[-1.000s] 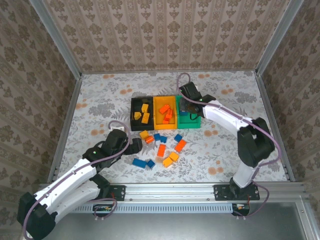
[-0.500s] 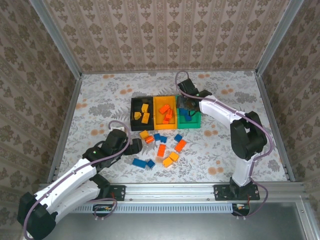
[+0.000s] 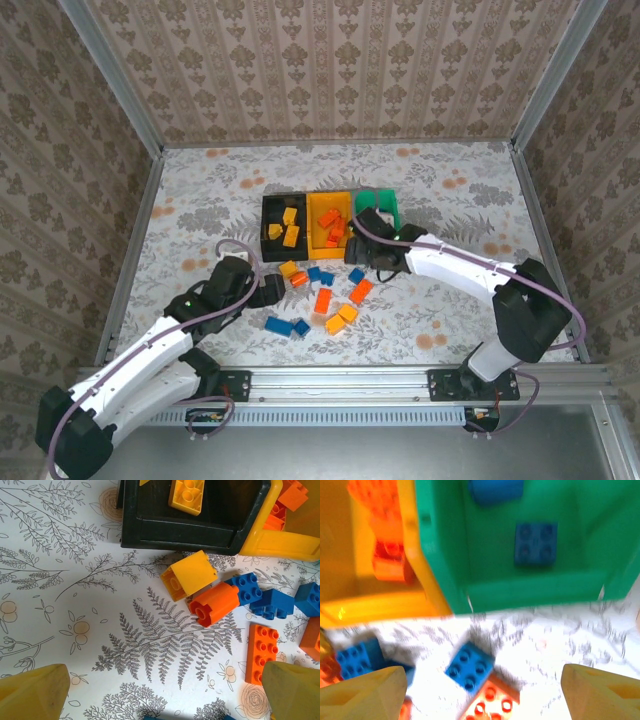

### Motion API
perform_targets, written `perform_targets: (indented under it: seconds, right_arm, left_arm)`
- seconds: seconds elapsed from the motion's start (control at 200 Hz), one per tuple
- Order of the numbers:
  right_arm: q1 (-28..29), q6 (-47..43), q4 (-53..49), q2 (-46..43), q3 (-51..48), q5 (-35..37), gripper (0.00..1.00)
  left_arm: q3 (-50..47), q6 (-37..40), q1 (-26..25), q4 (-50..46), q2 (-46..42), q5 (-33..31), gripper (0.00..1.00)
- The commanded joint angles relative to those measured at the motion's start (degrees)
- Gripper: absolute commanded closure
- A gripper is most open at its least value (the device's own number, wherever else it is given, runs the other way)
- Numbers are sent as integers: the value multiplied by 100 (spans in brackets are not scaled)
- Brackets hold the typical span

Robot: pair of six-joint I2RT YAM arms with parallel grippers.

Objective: Sort the legos into containers by color

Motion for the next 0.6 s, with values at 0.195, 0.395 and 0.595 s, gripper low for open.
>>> perform_targets:
  seconds: [0.195,0.395,0.595]
  right_arm:
    - [406,503,-189,111,-524,-112,12]
    - [463,480,258,491,-539,-329,12]
    - [505,389,360,672,-576,-510,15]
  left_arm:
    - [-193,26,93,104,-298,154,0]
    - [-244,20,161,44,-414,192,0]
    - [-291,2,192,-1,-503,187,0]
